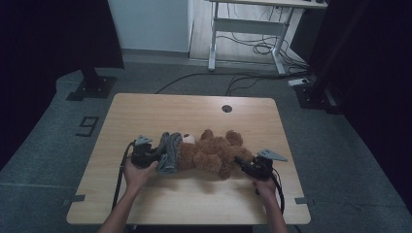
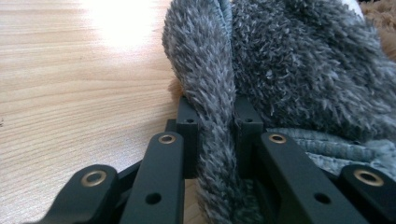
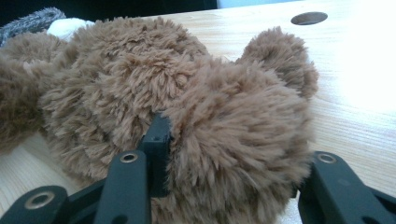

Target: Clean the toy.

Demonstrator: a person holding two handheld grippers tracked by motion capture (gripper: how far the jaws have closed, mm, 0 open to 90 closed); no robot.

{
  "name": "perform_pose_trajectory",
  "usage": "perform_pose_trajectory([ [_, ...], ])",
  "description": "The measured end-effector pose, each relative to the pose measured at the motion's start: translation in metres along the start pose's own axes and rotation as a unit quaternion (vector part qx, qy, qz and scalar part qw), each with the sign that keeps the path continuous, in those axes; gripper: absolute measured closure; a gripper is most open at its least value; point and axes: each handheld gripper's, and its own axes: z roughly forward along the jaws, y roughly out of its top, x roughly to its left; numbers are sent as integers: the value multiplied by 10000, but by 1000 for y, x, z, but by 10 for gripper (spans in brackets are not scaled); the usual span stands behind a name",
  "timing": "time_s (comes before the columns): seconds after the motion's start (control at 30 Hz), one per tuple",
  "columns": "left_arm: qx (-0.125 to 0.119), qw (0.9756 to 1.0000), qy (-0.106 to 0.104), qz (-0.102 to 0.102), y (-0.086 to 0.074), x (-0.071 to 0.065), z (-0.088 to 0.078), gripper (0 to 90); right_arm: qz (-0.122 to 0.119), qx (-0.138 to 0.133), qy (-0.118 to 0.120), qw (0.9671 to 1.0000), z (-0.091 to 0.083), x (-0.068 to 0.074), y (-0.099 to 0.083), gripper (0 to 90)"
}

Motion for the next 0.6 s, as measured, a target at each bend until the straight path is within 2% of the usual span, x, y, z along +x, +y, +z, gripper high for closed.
perform_pose_trajectory([
  [0.13, 106, 9999, -105, 31, 1, -3, 4, 775, -24, 70, -20, 10000, 2, 3, 0, 552],
  [0.27, 125, 9999, -75, 89, -1, -4, 4, 776, -20, 119, -22, 9999, 4, 4, 0, 557],
  [0.43, 142, 9998, -142, 88, -9, -7, -2, 776, -81, 182, 32, 9998, 0, 6, -4, 558],
  [0.5, 55, 9998, -178, 97, -5, -7, -14, 773, -161, 256, 48, 9995, -3, 7, -8, 558],
  [0.57, 4, 9998, -180, 100, -1, -8, -17, 769, -185, 258, 46, 9995, -5, 8, -9, 558],
  [0.6, -232, 9994, -207, 179, 13, -13, -28, 768, -224, 279, 54, 9993, -7, 7, -10, 558],
])
